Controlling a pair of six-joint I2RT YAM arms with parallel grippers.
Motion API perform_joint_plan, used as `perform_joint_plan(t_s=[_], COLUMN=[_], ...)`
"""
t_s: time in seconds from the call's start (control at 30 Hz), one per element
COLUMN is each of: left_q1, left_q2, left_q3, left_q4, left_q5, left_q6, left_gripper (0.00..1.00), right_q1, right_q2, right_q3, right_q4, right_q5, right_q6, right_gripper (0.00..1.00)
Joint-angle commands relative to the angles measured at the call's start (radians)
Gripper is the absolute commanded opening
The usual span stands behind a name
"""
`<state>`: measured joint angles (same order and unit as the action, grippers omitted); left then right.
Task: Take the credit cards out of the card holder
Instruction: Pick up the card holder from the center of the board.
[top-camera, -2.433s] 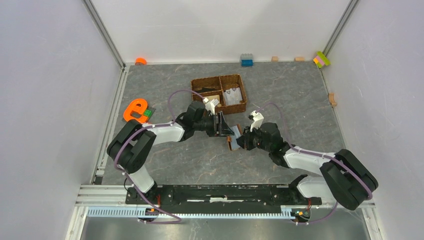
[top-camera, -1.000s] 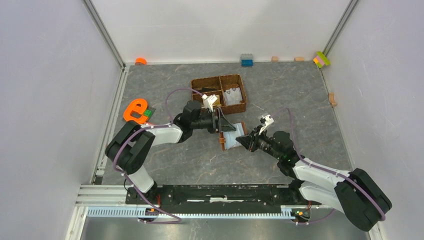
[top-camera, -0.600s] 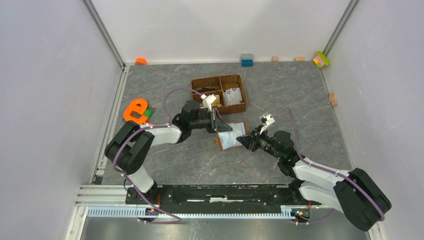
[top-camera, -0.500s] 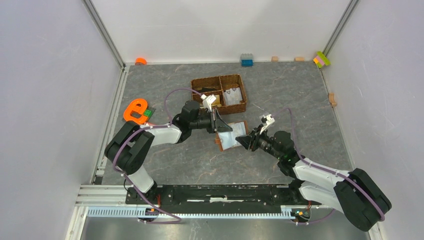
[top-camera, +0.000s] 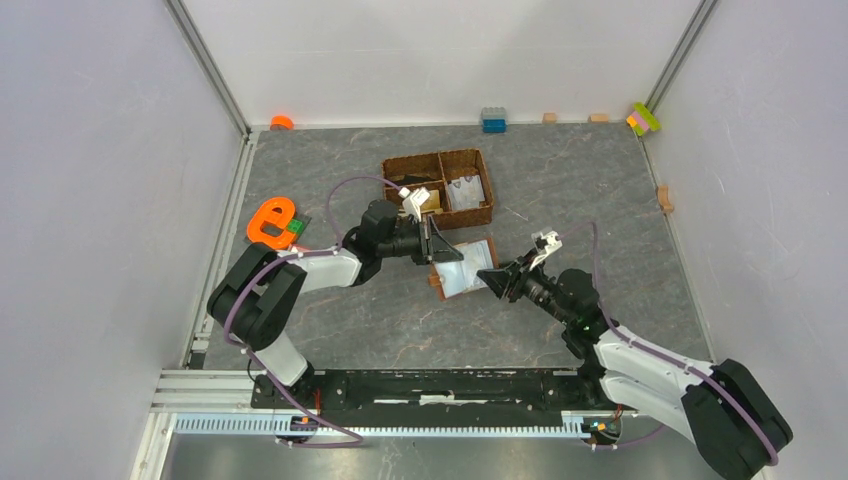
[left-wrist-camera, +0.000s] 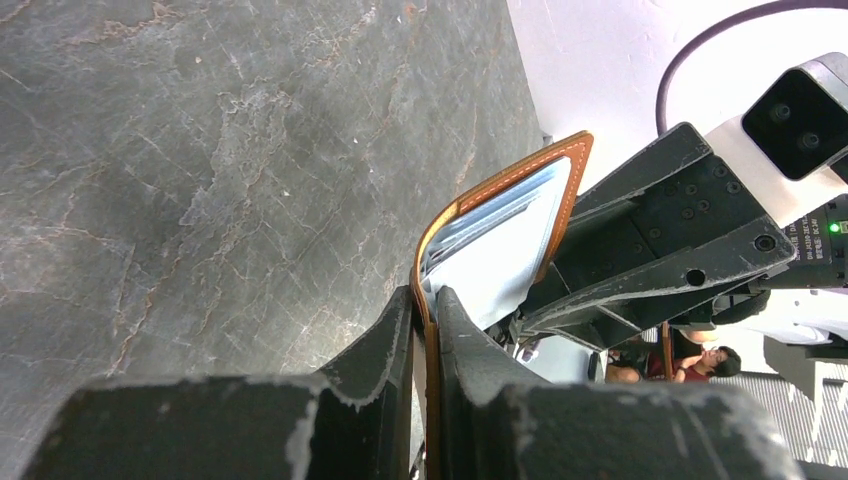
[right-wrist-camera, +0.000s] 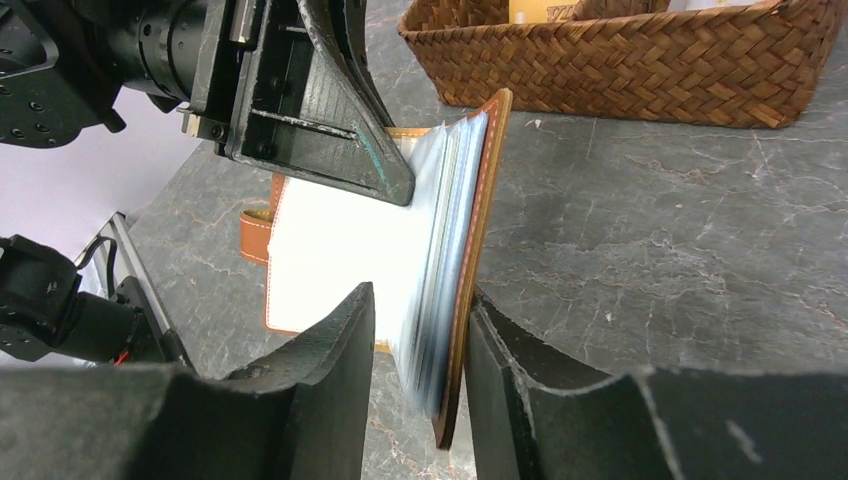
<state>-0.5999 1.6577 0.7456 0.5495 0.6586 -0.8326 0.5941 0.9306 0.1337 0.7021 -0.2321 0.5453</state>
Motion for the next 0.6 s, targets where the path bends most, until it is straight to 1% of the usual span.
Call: perform_joint_plan(t_s=[0.0, 0.03, 0.13, 0.23, 0.3, 0.43, 0.57], left_q1=[0.017, 0.018, 0.018, 0.018, 0.020, 0.019, 0.022], left_q2=[-0.030, -0.029, -0.025, -0.024, -0.024, -0.021, -0.014], left_q3=[-0.009, -0.008, -0.008, -0.008, -0.008, -0.004, 0.000], left_q4=[0.002, 0.003, 0.008, 0.008, 0.008, -0.004, -0.005], left_q5=[-0.032, -0.030, -0.022, -0.022, -0.022, -0.027, -0.022], left_q6=[0.004, 0.003, -0.002, -0.002, -0.002, 0.002, 0.001], left_gripper=[0.02, 0.02, 0.02, 0.02, 0.02, 0.02, 0.02], right_q1=[-0.009, -0.011, -0.012, -0.014, -0.015, -0.014, -0.014], right_q2=[-0.059, -0.070, -0.082, -0.060, -0.043, -0.040, -0.023], right_q3=[-0.017, -0.023, -0.025, -0.016, -0.012, -0.021, -0.028], right_q4=[0.054, 0.053, 0.052, 0.062, 0.075, 0.121, 0.191], right_q5=[0.045, 0.052, 0.051, 0.021, -0.002, -0.041, -0.105], right_q6=[0.001, 0.001, -0.001, 0.001, 0.004, 0.010, 0.023], right_gripper=[0.41, 0.39, 0.29, 0.23, 0.17, 0.14, 0.02])
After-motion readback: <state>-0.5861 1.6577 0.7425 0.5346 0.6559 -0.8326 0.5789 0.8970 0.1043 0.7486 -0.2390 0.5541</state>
